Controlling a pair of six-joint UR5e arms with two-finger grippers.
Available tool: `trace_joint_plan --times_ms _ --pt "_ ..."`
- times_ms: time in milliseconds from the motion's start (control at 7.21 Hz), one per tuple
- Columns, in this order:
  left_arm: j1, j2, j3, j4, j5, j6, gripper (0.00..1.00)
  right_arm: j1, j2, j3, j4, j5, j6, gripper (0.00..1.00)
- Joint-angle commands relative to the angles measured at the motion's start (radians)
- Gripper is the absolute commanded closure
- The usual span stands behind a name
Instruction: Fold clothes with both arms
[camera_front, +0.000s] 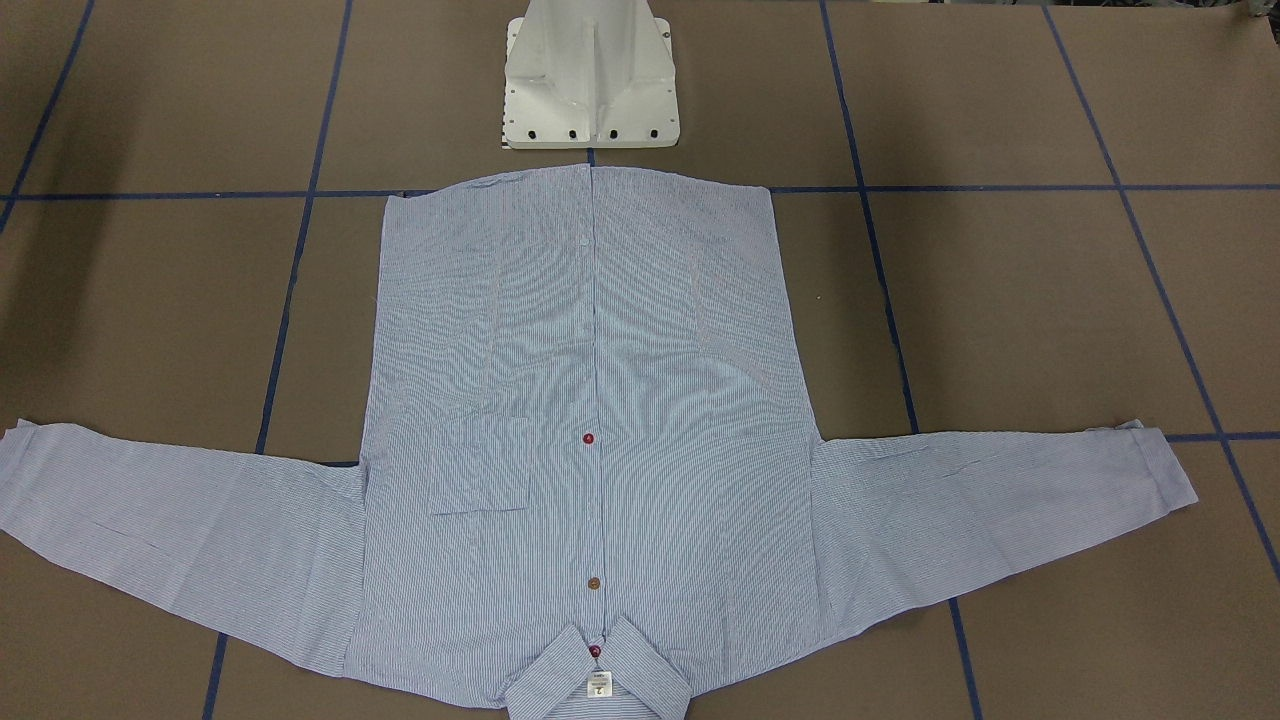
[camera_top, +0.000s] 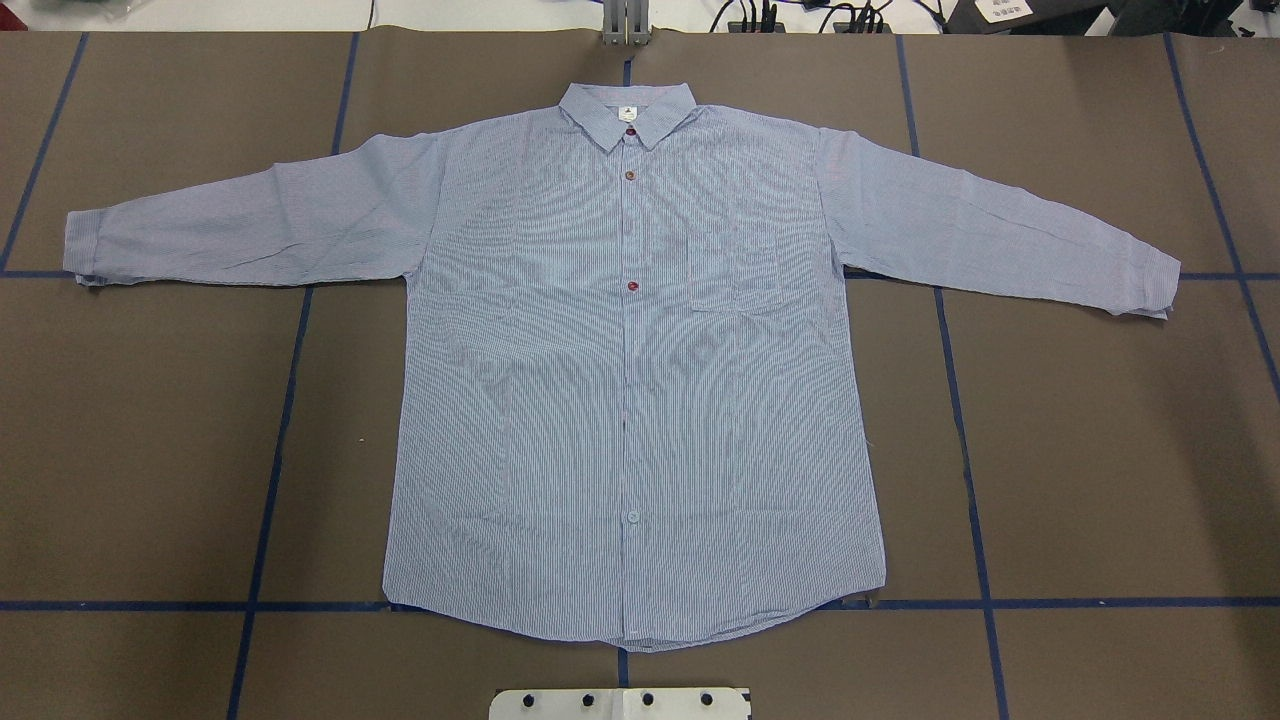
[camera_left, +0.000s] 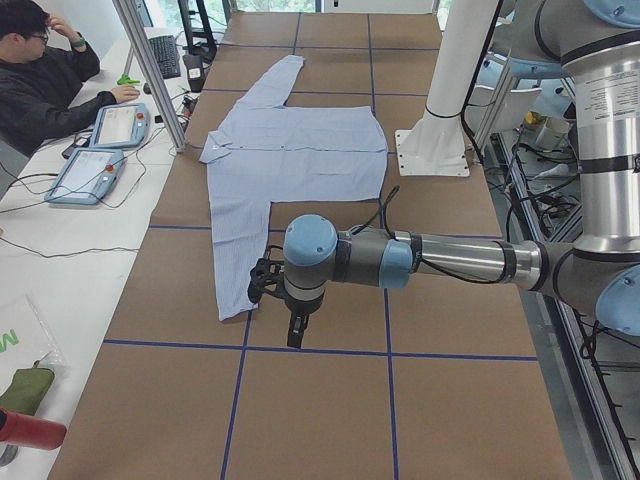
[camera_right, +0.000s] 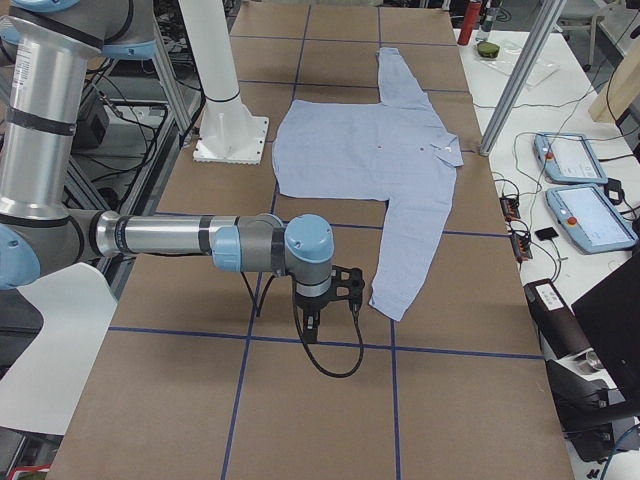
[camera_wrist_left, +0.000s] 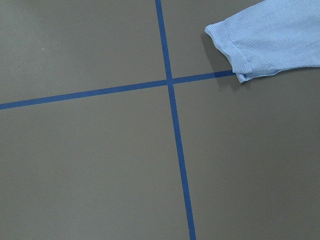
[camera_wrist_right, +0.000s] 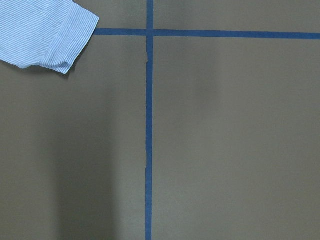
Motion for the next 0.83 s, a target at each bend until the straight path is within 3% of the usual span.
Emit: trace_joint_plan --times_ms 0,416,693 --pt "0.002 -0.002 -0.002 -0.006 -0.002 0.002 0.0 0.0 0.0 0.002 0.0 -0.002 -0.002 0.0" --pt "0.002 0.0 0.004 -0.2 -0.002 0.001 0.0 0.0 0.008 0.05 0.002 -0.002 0.0 0.0" --pt "0.002 0.001 -0.003 -0.251 0.001 0.004 0.0 0.0 0.011 0.058 0.002 0.003 0.001 0.0"
